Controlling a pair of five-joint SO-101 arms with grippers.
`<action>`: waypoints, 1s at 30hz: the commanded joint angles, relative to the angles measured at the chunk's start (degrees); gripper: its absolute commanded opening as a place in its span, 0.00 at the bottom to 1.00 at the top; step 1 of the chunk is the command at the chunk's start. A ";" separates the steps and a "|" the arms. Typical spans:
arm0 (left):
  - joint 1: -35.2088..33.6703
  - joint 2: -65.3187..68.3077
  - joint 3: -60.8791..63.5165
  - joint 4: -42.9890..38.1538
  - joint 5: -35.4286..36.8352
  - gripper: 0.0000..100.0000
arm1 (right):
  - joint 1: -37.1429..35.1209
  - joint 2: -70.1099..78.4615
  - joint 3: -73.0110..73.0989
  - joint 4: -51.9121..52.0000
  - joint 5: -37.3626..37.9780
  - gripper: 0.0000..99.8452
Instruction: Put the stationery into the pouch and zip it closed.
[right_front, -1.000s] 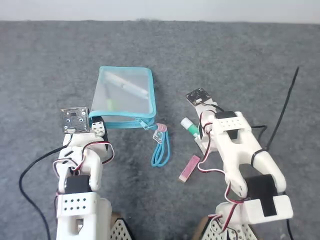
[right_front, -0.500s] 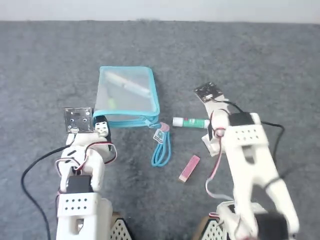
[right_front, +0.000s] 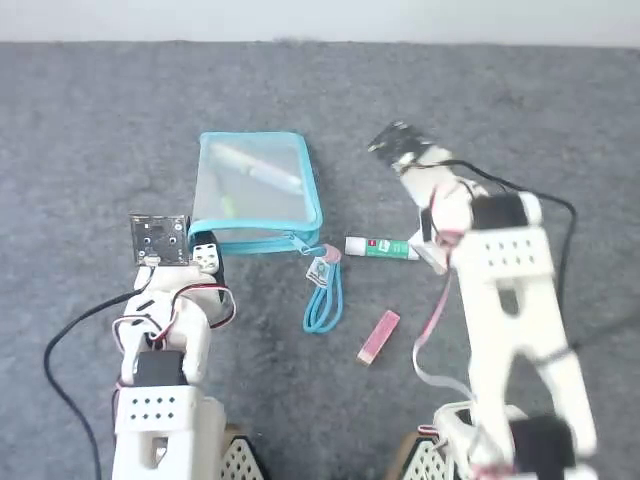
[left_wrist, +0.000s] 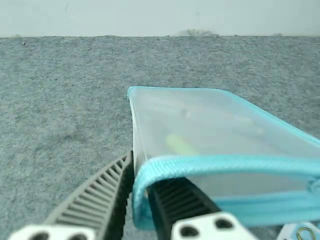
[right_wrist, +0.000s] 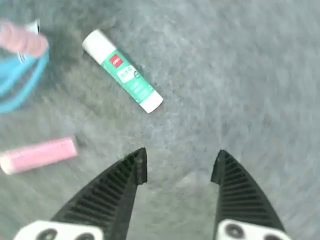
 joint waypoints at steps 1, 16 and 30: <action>-0.09 -0.70 -1.80 -1.49 0.35 0.01 | -1.80 6.46 -4.75 -1.36 14.07 0.22; 0.35 -0.70 -1.80 -1.58 0.26 0.01 | -4.00 22.81 -4.57 -11.65 29.80 0.22; 0.44 -0.79 -1.80 -1.58 0.26 0.01 | -1.98 33.45 -4.57 -19.03 30.33 0.08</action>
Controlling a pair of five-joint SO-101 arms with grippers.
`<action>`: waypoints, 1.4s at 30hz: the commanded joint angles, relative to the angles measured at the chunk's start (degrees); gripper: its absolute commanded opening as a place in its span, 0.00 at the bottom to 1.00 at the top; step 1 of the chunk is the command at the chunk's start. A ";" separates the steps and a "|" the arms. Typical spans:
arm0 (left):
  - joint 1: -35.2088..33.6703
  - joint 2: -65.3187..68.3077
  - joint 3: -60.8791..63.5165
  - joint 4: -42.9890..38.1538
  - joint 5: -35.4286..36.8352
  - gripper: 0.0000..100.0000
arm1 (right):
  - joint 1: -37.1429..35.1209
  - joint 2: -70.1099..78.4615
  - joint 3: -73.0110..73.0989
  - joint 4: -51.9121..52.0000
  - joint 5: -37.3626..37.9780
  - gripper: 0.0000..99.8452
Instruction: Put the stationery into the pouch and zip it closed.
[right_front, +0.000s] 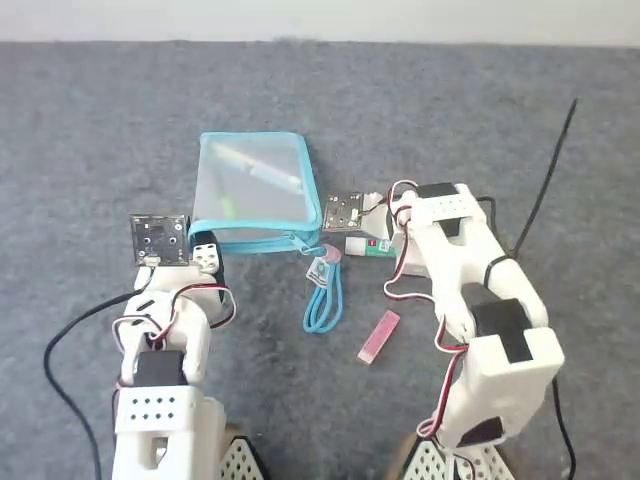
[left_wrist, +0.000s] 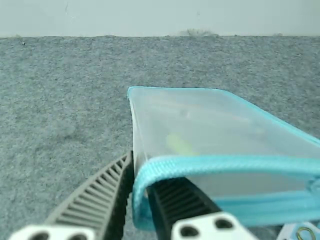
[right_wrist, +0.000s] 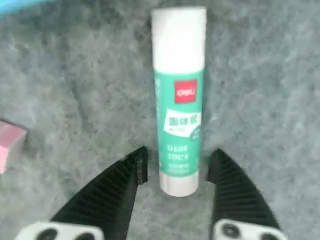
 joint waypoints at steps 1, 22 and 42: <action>0.44 -0.70 -1.80 -1.58 0.26 0.01 | 1.01 0.04 -2.73 -0.22 0.97 0.04; 0.35 -0.44 -1.80 -1.49 3.78 0.01 | 3.65 -29.14 -12.04 32.92 -40.09 0.01; 3.87 -0.44 -0.75 -1.32 3.52 0.01 | -37.58 -46.29 -2.11 41.36 -50.90 0.01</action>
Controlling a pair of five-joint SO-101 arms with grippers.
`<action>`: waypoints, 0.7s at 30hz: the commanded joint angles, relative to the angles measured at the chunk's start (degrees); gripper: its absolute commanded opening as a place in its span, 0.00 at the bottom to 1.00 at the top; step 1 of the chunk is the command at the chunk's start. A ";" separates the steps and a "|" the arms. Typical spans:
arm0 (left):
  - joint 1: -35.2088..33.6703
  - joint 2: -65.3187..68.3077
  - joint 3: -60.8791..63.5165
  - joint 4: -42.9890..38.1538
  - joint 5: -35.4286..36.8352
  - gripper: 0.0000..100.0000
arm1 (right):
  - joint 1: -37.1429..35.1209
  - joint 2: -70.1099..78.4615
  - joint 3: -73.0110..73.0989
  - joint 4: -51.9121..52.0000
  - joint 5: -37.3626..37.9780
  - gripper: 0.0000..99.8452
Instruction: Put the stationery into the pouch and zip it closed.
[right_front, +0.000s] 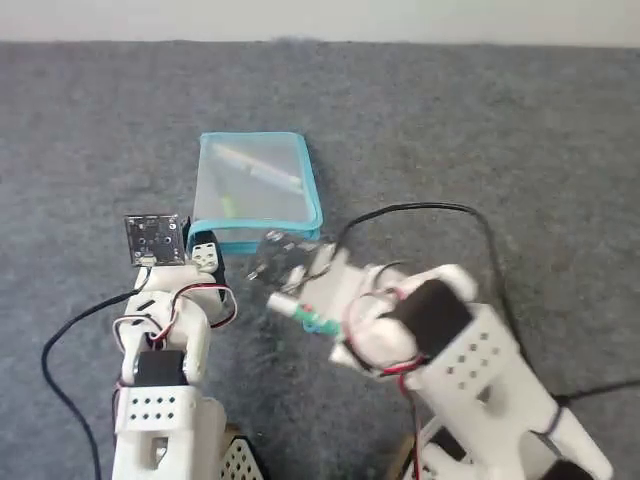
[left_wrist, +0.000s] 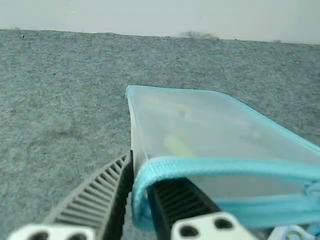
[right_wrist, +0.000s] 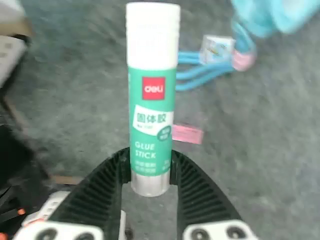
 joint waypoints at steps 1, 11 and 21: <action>4.57 -0.44 -0.40 -1.23 0.70 0.01 | -1.98 7.52 -3.69 -1.45 -2.46 0.01; 12.57 -0.44 0.40 -1.14 -2.46 0.01 | 6.99 19.12 -13.80 -0.57 -5.80 0.01; 12.66 -0.44 0.40 -1.14 -2.55 0.01 | 9.63 25.63 -18.29 0.57 -8.00 0.01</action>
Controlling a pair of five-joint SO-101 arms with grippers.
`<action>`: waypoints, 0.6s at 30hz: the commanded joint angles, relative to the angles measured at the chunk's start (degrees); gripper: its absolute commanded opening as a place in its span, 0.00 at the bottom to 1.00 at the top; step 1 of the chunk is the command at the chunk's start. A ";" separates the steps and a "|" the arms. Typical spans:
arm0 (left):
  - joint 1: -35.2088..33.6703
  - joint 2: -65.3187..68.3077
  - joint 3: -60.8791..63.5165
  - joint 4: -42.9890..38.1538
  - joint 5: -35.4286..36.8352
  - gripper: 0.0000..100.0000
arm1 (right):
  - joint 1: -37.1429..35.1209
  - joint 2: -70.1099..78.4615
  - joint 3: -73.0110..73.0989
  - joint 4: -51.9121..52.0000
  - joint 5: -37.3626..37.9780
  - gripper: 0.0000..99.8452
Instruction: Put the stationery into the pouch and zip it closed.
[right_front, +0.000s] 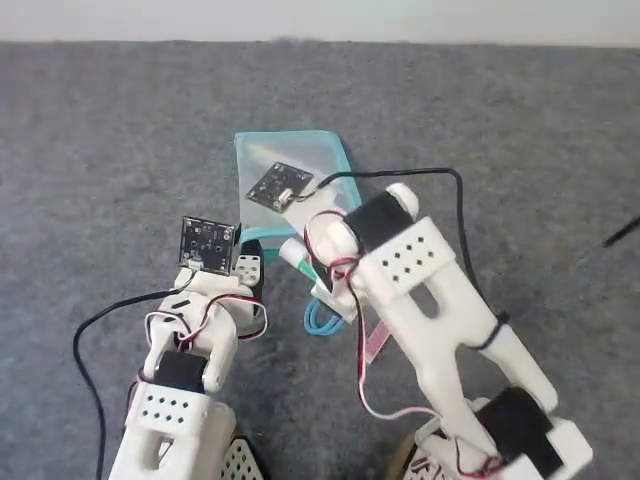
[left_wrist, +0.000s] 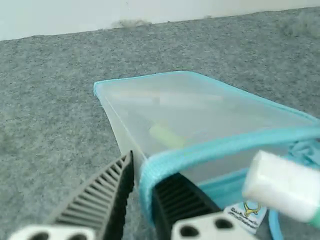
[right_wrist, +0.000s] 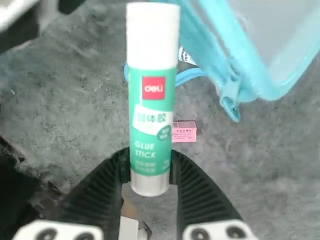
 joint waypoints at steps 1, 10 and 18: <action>0.70 -0.44 -1.19 -1.14 -0.26 0.01 | 0.66 1.98 -4.40 0.66 -1.14 0.01; 0.70 -0.79 -1.19 -1.14 -0.26 0.01 | 1.80 10.42 -12.22 1.54 -2.02 0.01; 0.79 -0.88 -1.19 -1.14 -0.26 0.01 | 6.81 22.64 -23.74 3.21 -2.73 0.01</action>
